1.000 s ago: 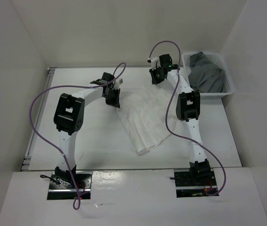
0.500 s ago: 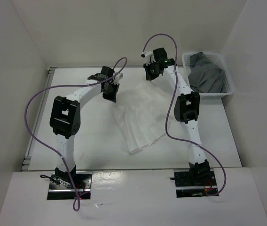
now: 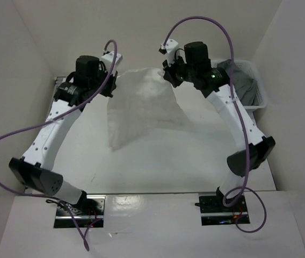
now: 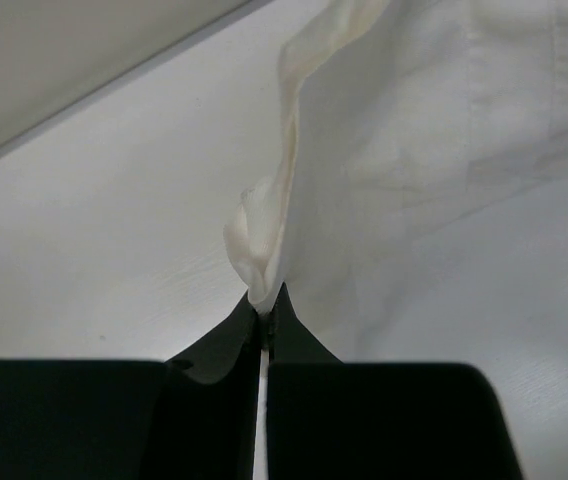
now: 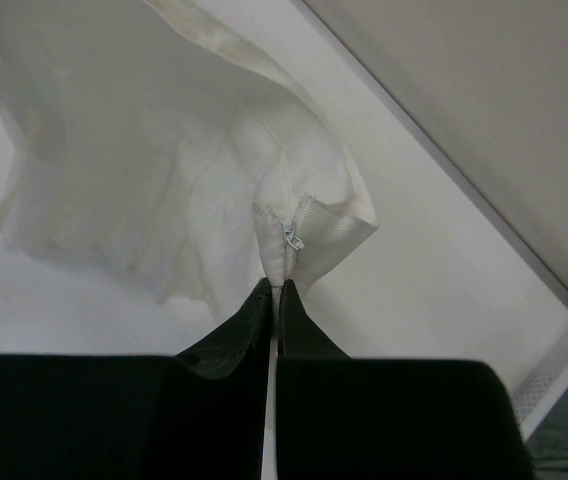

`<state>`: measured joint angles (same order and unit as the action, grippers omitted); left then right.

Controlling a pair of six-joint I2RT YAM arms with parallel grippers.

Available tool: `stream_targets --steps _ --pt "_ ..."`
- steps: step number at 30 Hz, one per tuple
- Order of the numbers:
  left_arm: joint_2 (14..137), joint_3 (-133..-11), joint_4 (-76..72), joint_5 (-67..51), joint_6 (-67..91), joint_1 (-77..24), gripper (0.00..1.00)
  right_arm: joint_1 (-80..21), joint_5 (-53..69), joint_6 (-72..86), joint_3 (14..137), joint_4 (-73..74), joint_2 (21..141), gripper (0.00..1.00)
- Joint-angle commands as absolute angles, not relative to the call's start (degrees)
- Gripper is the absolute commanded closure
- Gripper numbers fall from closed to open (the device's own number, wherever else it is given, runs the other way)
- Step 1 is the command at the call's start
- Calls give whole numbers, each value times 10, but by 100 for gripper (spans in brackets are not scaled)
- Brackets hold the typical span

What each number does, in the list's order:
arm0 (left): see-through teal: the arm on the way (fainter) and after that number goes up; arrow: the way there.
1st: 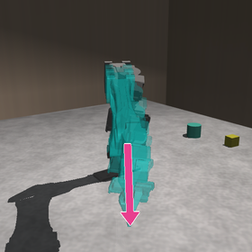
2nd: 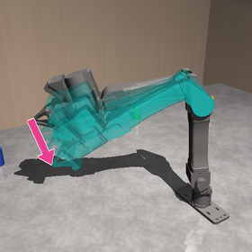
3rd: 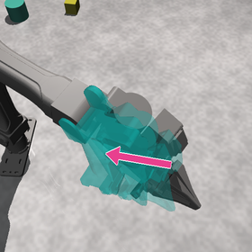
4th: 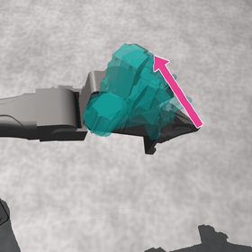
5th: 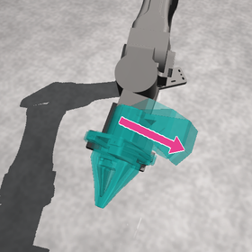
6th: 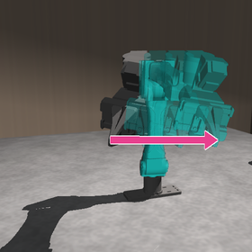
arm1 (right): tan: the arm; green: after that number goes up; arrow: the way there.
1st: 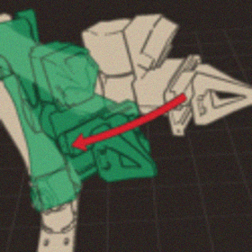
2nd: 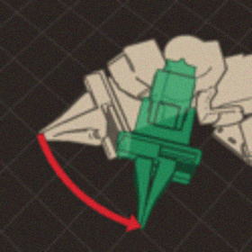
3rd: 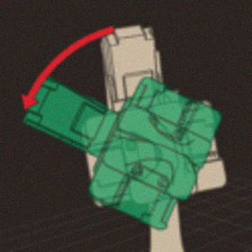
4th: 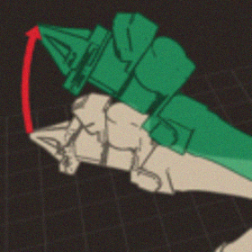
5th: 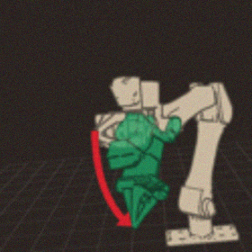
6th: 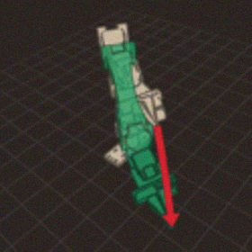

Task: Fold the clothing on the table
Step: Flatten the skirt out

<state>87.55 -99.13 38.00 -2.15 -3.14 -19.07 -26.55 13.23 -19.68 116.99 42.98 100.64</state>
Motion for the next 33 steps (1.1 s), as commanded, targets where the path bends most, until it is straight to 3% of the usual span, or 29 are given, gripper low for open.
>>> stream_targets --steps 1,10,18,27,33 --pt "808 -962 386 -11 -81 -193 100 -259 117 -218 1122 418 938 100" --pt "660 -942 414 -142 -131 -135 98 -253 241 -243 1053 458 813 100" --pt "585 -867 436 -214 -156 -122 91 -253 314 -237 1053 478 789 100" --pt "557 -806 468 -277 -174 -105 88 -253 367 -226 1011 483 783 100" --pt "634 -811 455 -282 -168 -105 88 -253 321 -215 983 443 832 100"
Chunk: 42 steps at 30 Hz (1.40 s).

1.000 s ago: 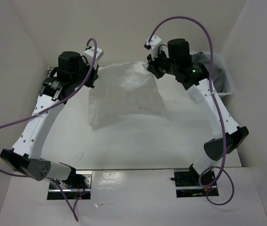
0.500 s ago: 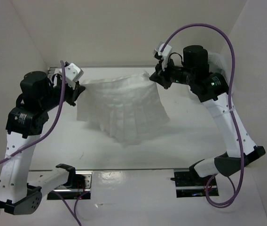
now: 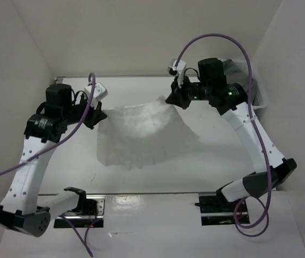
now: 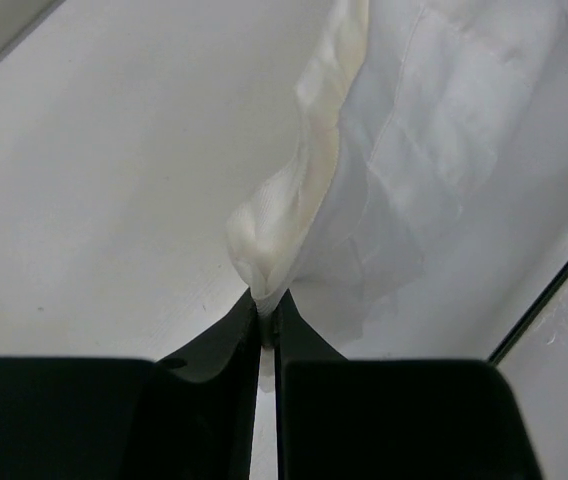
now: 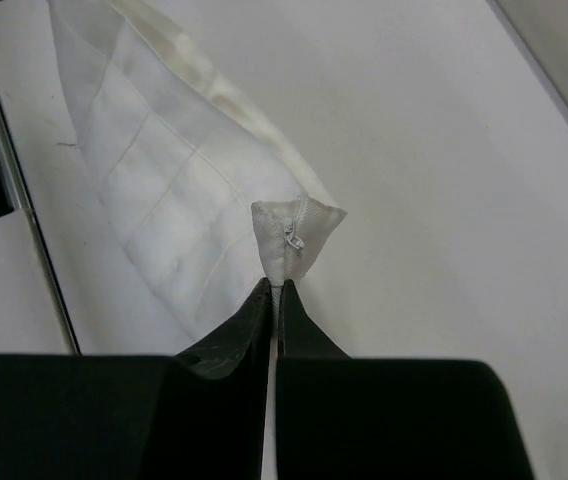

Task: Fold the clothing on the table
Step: Flatten the skirt out

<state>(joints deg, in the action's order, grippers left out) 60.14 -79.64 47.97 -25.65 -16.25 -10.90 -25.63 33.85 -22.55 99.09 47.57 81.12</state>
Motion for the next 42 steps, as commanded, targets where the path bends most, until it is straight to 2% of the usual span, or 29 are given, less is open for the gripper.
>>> stream_targets --steps 1,11,22,27,29,30,31,32,34,35,37,38,39,42 --pt "663 -817 448 -282 -162 -105 88 -253 311 -209 977 427 852 100" --pt "881 -938 363 -196 -123 -120 92 -243 193 -203 1027 351 1017 100" --pt "1066 -1063 338 -153 -96 -120 92 -201 152 -203 1192 326 1194 100" --pt "1140 -1118 319 -128 -77 -120 84 -184 118 -203 1310 326 1288 100" --pt "1154 -1137 319 -121 -71 -120 78 -184 99 -203 1365 326 1330 100" --pt "1165 -1143 319 -106 -66 -120 68 -184 84 -198 1383 326 1343 100" --pt "1165 -1143 314 -100 -66 -120 55 -184 71 -189 1399 326 1356 94" --pt "1174 -1150 309 -95 -60 -120 44 -184 57 -184 1425 317 1377 80" --pt "1183 -1158 308 -78 -54 -120 31 -184 5 -174 1451 309 1397 43" --pt "1192 -1164 308 -71 -48 -120 20 -184 -17 -157 1468 302 1414 37" --pt "1198 -1165 303 -48 -41 -120 12 -184 -55 -142 1490 294 1426 30" --pt "1198 -1165 303 -37 -36 -120 2 -184 -70 -134 1490 294 1426 29" --pt "1198 -1165 303 -26 -36 -120 1 -184 -93 -127 1495 294 1426 22" --pt "1191 -1155 303 -21 -31 -120 1 -184 -93 -127 1509 332 1421 20"
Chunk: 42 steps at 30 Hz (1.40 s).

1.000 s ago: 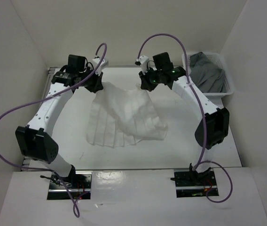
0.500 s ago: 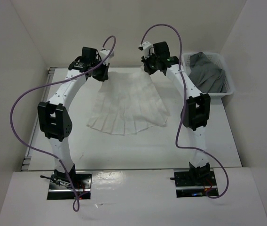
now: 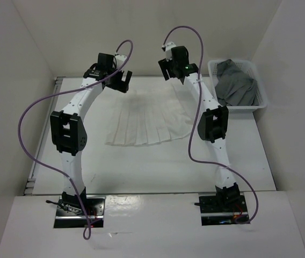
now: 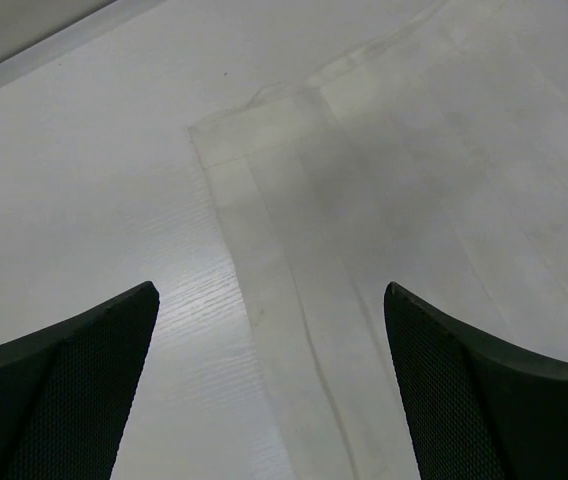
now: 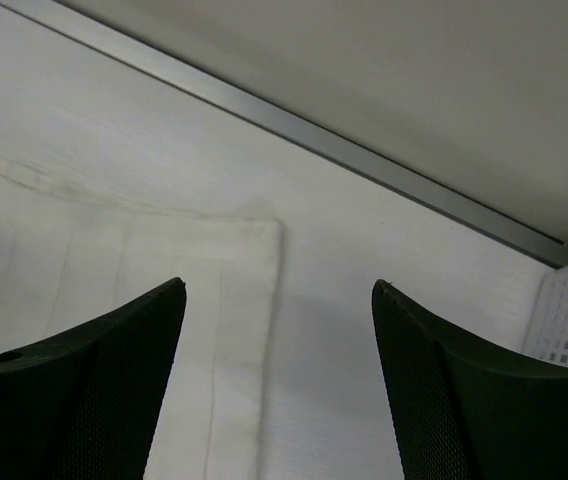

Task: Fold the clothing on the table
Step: Flatten the skirt out

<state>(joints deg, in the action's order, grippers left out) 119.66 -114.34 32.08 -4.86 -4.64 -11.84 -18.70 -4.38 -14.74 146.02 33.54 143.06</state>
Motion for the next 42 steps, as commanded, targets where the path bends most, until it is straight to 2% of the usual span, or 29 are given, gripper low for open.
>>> stream_targets --steps 1,5,9,10,16,24,33,42 --pt "1186 -1150 303 -21 -31 -120 1 -184 -84 -127 1509 350 1416 20" --pt "1152 -1111 334 -76 -25 -120 1 -184 16 -126 1483 437 1367 19" --pt "1127 -1027 347 -122 -19 -125 1 -184 64 -155 1406 527 1316 19" --pt "1121 -1007 342 -127 -19 -130 1 -184 64 -161 1347 539 1292 19" --pt "1093 -904 296 -139 -25 -151 1 -184 77 -198 1055 471 1146 19" --pt "1149 -925 291 -175 -19 -173 1 -178 71 -217 847 404 1075 20" --pt "1168 -947 291 -186 -19 -178 1 -161 61 -223 774 352 1067 20" --pt "1168 -937 296 -186 -19 -178 1 -161 129 -223 811 323 1152 20"
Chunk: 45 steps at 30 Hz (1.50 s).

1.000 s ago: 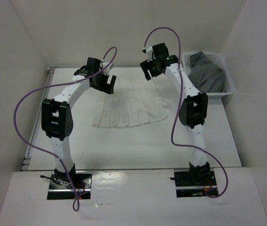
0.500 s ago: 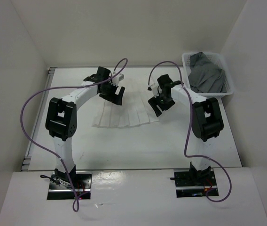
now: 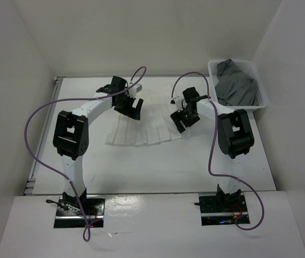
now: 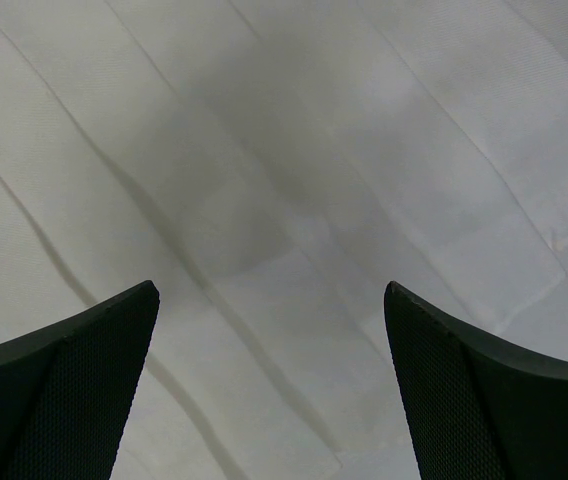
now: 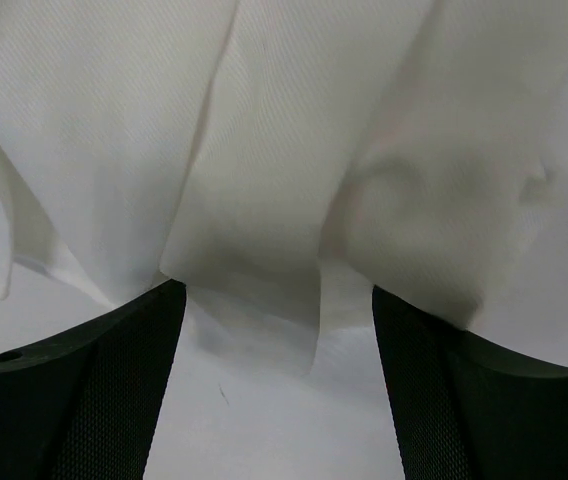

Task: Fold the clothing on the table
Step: Flatten the skirt out

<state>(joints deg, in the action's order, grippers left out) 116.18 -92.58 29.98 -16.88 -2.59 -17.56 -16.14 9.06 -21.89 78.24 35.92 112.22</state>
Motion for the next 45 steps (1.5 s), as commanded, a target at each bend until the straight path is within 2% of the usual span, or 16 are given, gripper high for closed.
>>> stream_targets --steps 1,5,7,9,10,11,18,25,26,27,31,34,39,45 --pt "1168 -937 296 -186 -19 -178 1 -161 153 -218 821 323 1173 20" --pt "1168 -932 296 -186 -19 -178 1 -161 201 -218 873 344 1217 26" --pt "1168 -932 296 -186 -19 -178 1 -161 215 -218 885 352 1229 42" --pt "1168 -926 296 -180 -19 -178 1 -161 215 -218 899 370 1239 70" --pt "1168 -925 296 -180 -19 -178 1 -161 215 -218 899 375 1239 96" --pt "1168 -925 296 -180 -19 -178 1 -161 210 -218 899 382 1239 100" --pt "1151 -920 301 -170 -25 -178 1 -156 178 -235 911 482 1110 100" --pt "1145 -925 307 -163 -25 -178 1 -156 166 -247 1037 651 1079 99" --pt "1145 -925 307 -163 -25 -178 1 -156 166 -247 1045 662 1079 92" --pt "1145 -925 307 -163 -25 -178 1 -156 158 -247 1050 670 1079 61" --pt "1140 -925 318 -163 -31 -178 1 -162 115 -252 1056 700 1079 33" --pt "1128 -912 318 -163 -31 -178 1 -168 97 -257 1084 743 1103 27" --pt "1121 -905 318 -158 -36 -178 1 -168 113 -251 1142 737 1114 26" --pt "1121 -913 318 -158 -36 -178 1 -173 132 -204 1123 602 1165 26"
